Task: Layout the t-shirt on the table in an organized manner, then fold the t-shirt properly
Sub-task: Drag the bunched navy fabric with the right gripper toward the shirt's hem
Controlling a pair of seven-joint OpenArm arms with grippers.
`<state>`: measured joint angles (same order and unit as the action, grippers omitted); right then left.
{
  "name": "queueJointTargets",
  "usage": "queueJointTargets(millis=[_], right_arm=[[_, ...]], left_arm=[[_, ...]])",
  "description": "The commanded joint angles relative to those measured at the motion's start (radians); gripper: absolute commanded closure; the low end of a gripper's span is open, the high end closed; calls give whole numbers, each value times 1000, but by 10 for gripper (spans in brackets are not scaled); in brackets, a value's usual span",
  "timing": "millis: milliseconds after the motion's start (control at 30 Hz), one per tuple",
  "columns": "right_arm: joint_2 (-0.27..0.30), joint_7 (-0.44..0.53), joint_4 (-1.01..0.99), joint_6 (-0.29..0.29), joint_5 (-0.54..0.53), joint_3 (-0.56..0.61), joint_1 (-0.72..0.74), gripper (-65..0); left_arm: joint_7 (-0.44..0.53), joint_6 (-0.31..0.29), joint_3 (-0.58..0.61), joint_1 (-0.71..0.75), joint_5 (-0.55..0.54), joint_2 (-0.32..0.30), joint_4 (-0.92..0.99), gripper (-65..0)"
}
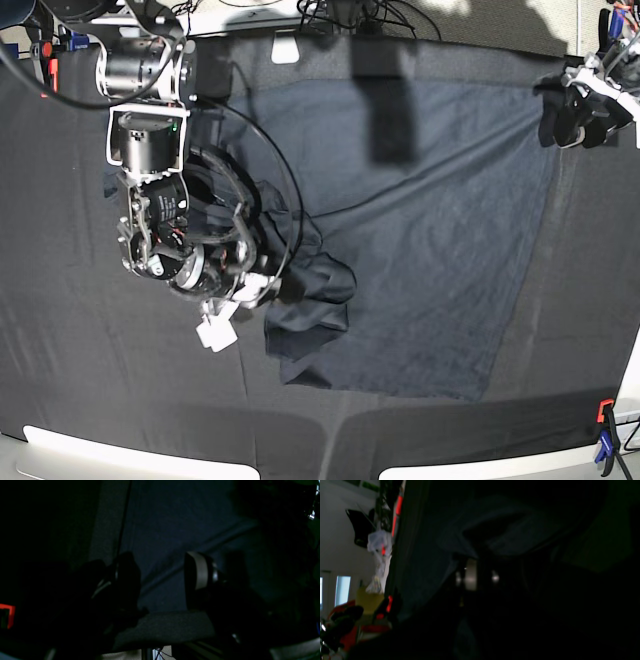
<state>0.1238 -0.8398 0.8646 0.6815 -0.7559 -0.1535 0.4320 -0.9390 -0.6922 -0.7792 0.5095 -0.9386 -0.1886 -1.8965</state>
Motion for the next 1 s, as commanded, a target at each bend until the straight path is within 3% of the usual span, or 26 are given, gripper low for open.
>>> queueJointTargets(millis=[0, 167, 433, 633, 733, 900, 967], right_arm=[[7, 33, 16, 17, -20, -3, 40, 0], [41, 14, 51, 17, 95, -3, 117, 0], [163, 10, 58, 17, 318, 7, 295, 0], [272, 109, 57, 13, 460, 160, 352, 0], [314, 186, 57, -35, 536, 258, 354, 0], [333, 176, 57, -53, 539, 340, 351, 0], [333, 179, 57, -53, 515, 341, 352, -69]], left_arm=[[27, -6, -6, 3, -23, -11, -16, -296], [27, -6, -6, 3, -23, -11, -16, -296], [27, -6, -6, 3, -23, -11, -16, -296], [27, -6, -6, 3, -24, -11, -16, -296], [26, -6, -6, 3, -24, -11, -16, -296], [26, -6, -6, 3, -23, -11, -16, -296], [26, -6, -6, 3, -23, -11, -16, -296]])
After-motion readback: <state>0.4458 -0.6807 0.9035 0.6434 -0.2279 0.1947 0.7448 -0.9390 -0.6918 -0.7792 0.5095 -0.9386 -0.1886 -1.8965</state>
